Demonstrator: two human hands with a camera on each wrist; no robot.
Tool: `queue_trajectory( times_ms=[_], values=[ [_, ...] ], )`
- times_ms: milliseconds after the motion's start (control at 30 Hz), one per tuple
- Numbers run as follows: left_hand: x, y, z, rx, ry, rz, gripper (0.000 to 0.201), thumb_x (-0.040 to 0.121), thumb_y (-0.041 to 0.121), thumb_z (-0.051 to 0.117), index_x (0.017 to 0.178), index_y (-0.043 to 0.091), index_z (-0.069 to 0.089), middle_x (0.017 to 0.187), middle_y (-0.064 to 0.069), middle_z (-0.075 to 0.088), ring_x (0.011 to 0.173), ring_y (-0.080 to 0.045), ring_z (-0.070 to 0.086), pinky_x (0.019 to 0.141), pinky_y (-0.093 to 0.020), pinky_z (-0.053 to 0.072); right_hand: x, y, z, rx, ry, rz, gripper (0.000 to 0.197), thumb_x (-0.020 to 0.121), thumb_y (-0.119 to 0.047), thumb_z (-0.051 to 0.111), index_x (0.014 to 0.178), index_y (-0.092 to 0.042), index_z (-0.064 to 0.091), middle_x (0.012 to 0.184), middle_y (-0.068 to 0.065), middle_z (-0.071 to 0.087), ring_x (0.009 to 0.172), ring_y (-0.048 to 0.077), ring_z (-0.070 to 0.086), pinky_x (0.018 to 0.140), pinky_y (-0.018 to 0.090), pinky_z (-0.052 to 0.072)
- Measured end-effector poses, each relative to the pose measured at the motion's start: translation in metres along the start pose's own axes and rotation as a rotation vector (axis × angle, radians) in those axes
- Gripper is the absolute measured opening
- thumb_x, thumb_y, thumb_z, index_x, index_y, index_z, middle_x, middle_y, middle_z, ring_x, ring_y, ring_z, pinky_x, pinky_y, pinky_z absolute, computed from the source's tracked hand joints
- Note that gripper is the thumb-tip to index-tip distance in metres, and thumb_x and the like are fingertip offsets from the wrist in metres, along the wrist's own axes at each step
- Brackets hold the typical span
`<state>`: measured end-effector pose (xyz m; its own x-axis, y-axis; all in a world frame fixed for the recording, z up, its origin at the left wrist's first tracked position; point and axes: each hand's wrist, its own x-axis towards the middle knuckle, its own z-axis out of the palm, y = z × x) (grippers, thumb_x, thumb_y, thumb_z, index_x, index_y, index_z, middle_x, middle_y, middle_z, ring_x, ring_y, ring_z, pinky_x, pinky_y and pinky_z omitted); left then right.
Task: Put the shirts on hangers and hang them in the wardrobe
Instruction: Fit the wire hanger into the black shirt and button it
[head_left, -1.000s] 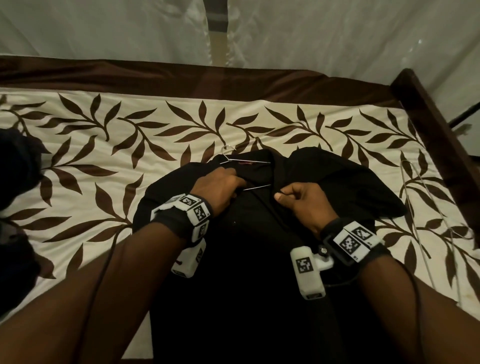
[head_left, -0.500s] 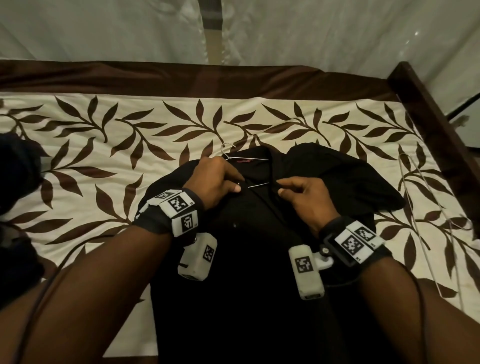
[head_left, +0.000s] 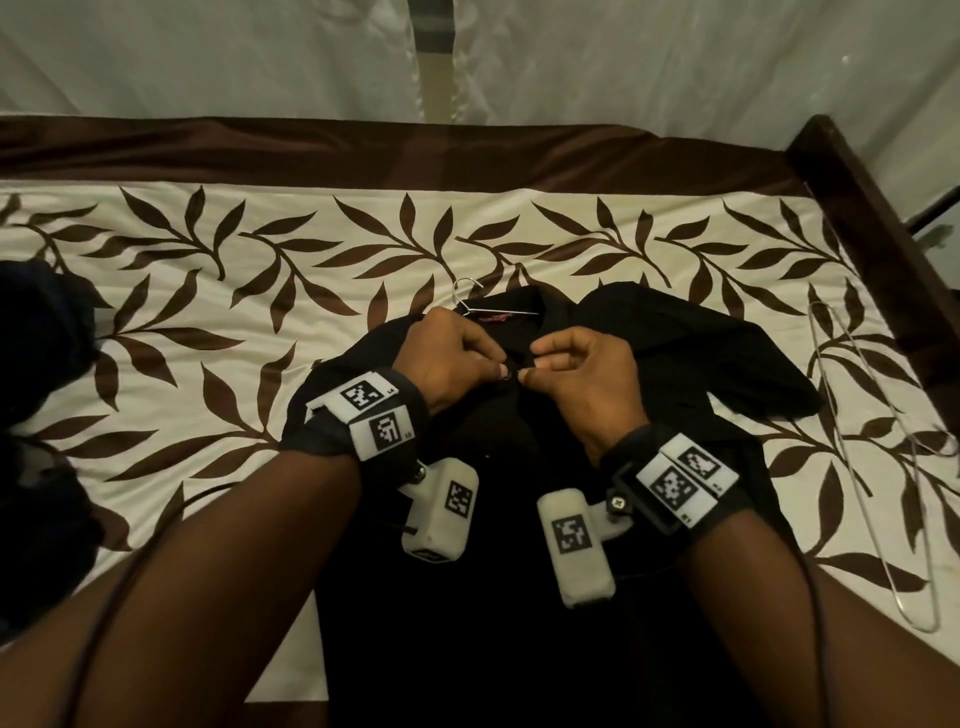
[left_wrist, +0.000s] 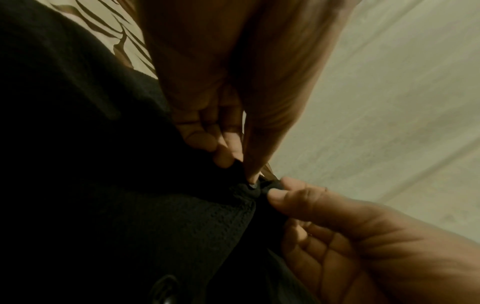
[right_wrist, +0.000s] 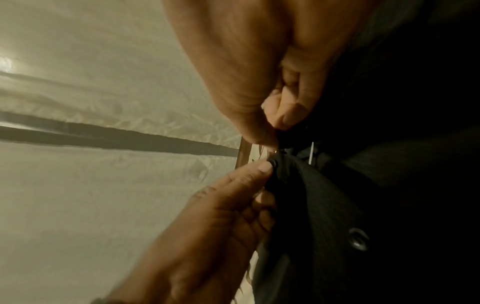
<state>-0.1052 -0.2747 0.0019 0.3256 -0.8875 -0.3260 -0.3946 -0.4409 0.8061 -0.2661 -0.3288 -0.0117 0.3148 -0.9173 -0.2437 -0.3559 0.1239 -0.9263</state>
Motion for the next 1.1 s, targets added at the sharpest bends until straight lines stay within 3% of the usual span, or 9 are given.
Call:
queue_trajectory(
  times_ms=[133, 333, 533, 633, 767, 833, 900, 1000, 1100],
  values=[
    [-0.003, -0.001, 0.003, -0.103, 0.05, -0.04, 0.011, 0.079, 0.007, 0.08, 0.084, 0.016, 0.077, 0.082, 0.004, 0.074, 0.085, -0.008, 0.069, 0.084, -0.027, 0.055, -0.005, 0.006, 0.007, 0.014, -0.026, -0.067, 0.027, 0.073, 0.001, 0.083, 0.089, -0.016, 0.069, 0.083, 0.007, 0.072, 0.075, 0.019, 0.073, 0.072, 0.029, 0.061],
    [-0.004, -0.007, 0.005, -0.132, -0.012, -0.053, 0.014, 0.081, 0.006, 0.078, 0.092, 0.016, 0.077, 0.085, 0.001, 0.076, 0.087, -0.011, 0.072, 0.092, -0.034, 0.057, -0.006, 0.008, 0.005, 0.013, -0.073, -0.091, 0.029, 0.072, 0.002, 0.084, 0.095, -0.01, 0.07, 0.087, 0.008, 0.073, 0.078, 0.017, 0.073, 0.075, 0.026, 0.061],
    [-0.005, -0.005, 0.007, -0.166, -0.011, -0.049, 0.017, 0.087, -0.002, 0.069, 0.096, 0.012, 0.074, 0.079, -0.007, 0.074, 0.075, -0.015, 0.069, 0.088, -0.036, 0.059, -0.006, 0.01, 0.007, -0.119, -0.068, -0.178, 0.028, 0.073, -0.002, 0.085, 0.095, -0.012, 0.072, 0.085, 0.002, 0.071, 0.076, 0.013, 0.07, 0.072, 0.022, 0.059],
    [-0.004, -0.004, 0.008, -0.15, -0.022, -0.047, 0.02, 0.087, 0.001, 0.071, 0.098, 0.017, 0.071, 0.081, -0.005, 0.074, 0.077, -0.012, 0.071, 0.086, -0.033, 0.058, -0.005, 0.013, 0.008, -0.194, -0.075, -0.227, 0.027, 0.075, -0.003, 0.082, 0.096, -0.016, 0.072, 0.084, -0.003, 0.069, 0.074, 0.01, 0.068, 0.071, 0.019, 0.057],
    [-0.003, -0.001, 0.006, 0.062, 0.01, 0.178, 0.046, 0.082, 0.004, 0.075, 0.12, 0.027, 0.064, 0.105, 0.01, 0.065, 0.081, 0.003, 0.059, 0.074, -0.013, 0.046, -0.006, 0.016, 0.005, -0.276, -0.07, -0.297, 0.026, 0.075, -0.007, 0.081, 0.098, -0.017, 0.073, 0.082, -0.007, 0.068, 0.075, 0.004, 0.066, 0.072, 0.015, 0.055],
    [-0.003, 0.003, 0.006, 0.147, -0.059, 0.349, 0.06, 0.083, -0.002, 0.071, 0.133, 0.027, 0.057, 0.123, 0.014, 0.057, 0.096, 0.01, 0.053, 0.079, -0.009, 0.044, -0.006, 0.018, 0.004, -0.307, -0.068, -0.356, 0.024, 0.075, -0.008, 0.08, 0.096, -0.016, 0.073, 0.08, -0.007, 0.068, 0.074, 0.004, 0.066, 0.071, 0.016, 0.056],
    [-0.001, 0.006, 0.006, 0.2, -0.172, 0.43, 0.064, 0.086, -0.005, 0.066, 0.14, 0.027, 0.053, 0.128, 0.013, 0.056, 0.099, 0.013, 0.052, 0.084, -0.007, 0.044, -0.007, 0.02, 0.003, -0.318, -0.061, -0.412, 0.022, 0.074, -0.006, 0.08, 0.094, -0.014, 0.073, 0.08, -0.007, 0.068, 0.072, 0.004, 0.065, 0.068, 0.015, 0.055],
    [0.005, 0.007, 0.006, 0.321, -0.25, 0.458, 0.053, 0.091, 0.001, 0.063, 0.138, 0.024, 0.055, 0.122, 0.007, 0.062, 0.096, 0.003, 0.057, 0.086, -0.013, 0.045, -0.007, 0.024, 0.001, -0.339, -0.008, -0.497, 0.021, 0.074, -0.007, 0.08, 0.093, -0.014, 0.073, 0.084, -0.006, 0.066, 0.071, 0.004, 0.063, 0.067, 0.014, 0.053],
    [0.01, 0.005, 0.003, 0.385, -0.251, 0.477, 0.032, 0.093, 0.011, 0.065, 0.123, 0.02, 0.066, 0.114, 0.005, 0.066, 0.097, -0.005, 0.059, 0.084, -0.016, 0.046, -0.006, 0.029, -0.001, -0.374, 0.053, -0.572, 0.019, 0.075, -0.012, 0.079, 0.092, -0.014, 0.072, 0.086, -0.004, 0.064, 0.072, 0.005, 0.061, 0.066, 0.015, 0.052]
  ],
)
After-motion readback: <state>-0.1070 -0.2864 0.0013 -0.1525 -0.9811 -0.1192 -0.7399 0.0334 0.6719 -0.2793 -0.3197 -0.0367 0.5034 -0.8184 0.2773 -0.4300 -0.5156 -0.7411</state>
